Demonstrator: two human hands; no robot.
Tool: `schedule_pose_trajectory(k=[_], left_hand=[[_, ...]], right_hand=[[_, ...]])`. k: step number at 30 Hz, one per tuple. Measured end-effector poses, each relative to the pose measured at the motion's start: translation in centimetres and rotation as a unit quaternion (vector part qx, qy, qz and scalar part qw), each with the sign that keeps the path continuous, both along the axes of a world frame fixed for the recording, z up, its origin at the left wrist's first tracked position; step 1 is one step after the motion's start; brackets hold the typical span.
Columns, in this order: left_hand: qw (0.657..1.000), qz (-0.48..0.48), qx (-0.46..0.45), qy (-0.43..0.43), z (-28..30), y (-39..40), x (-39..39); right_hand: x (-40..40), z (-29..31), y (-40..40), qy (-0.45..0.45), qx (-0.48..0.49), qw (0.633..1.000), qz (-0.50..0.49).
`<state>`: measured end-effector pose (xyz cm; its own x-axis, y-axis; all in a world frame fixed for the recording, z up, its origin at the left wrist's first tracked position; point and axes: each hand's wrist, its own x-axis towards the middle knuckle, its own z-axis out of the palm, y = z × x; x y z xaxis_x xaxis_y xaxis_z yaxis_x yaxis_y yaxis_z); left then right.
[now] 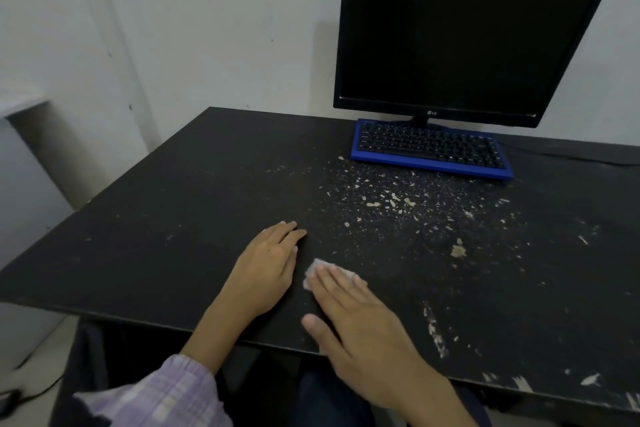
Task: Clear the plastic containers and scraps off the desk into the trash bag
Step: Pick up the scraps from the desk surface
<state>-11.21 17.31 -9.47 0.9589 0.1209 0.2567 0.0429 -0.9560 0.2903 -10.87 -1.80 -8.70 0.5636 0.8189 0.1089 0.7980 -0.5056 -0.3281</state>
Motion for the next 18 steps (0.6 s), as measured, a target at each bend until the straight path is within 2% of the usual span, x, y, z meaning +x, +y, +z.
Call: schedule_pose_trajectory(k=[2,4,7,9,12,18], left_hand=[[1.0,-0.007,-0.013,0.01,-0.1,0.2,-0.1],[1.0,-0.009,-0.024,0.01,-0.1,0.5,-0.2],[1.0,-0.007,-0.025,0.002,-0.2,0.6,-0.1],[1.0,-0.001,-0.023,0.0,-0.2,0.5,0.0],[1.0,0.01,-0.022,-0.007,-0.1,0.3,0.0],[0.999,-0.005,-0.028,-0.015,-0.3,0.5,0.0]], right_hand=[[-0.8,0.0,0.9,0.021,-0.014,0.999,0.029],[-1.6,-0.6,0.2,-0.009,-0.06,0.996,0.062],[-0.8,-0.6,-2.2,-0.026,-0.096,0.995,0.03],[0.0,0.1,-3.3,-0.015,-0.063,0.998,-0.013],[1.9,-0.1,-2.8,0.0,-0.031,0.999,-0.023],[0.6,0.0,0.9,0.013,-0.013,0.999,0.036]])
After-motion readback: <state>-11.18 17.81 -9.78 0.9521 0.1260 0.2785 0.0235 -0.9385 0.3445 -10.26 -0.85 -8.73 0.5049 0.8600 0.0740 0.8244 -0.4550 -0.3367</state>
